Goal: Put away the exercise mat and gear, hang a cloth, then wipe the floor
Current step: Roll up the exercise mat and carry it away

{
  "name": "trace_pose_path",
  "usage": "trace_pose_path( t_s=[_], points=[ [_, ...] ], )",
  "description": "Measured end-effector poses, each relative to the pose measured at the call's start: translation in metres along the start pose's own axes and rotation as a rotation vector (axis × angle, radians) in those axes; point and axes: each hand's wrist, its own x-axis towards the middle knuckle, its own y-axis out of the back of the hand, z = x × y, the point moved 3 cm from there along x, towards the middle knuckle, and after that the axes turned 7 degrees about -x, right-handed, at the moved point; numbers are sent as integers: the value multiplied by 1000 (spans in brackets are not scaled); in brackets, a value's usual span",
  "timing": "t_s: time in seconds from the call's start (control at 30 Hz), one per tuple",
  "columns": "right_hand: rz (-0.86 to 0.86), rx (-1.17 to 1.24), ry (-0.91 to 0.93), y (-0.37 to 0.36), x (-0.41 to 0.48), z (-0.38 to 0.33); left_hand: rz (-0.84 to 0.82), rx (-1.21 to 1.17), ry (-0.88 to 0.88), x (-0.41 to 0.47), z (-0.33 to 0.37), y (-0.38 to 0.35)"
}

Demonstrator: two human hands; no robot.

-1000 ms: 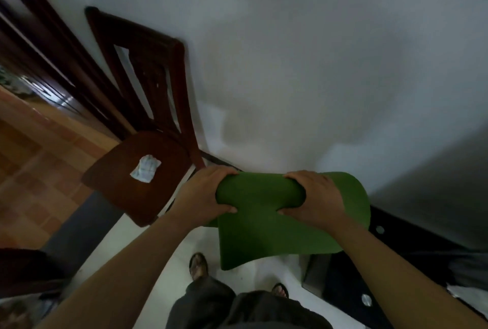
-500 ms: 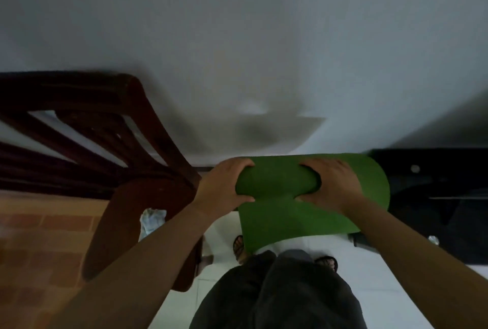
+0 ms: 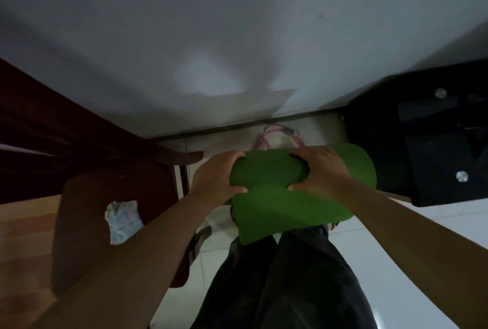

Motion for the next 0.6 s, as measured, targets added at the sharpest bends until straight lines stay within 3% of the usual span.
trace_pose_path(
  t_s=[0.43,0.6],
  points=[
    [-109,-15,63,-98,117,11,-58,-67,114,76,-106,-67],
    [-42,-79,115,-106,171,2,82,59,149,105,-141,-72]
  ],
)
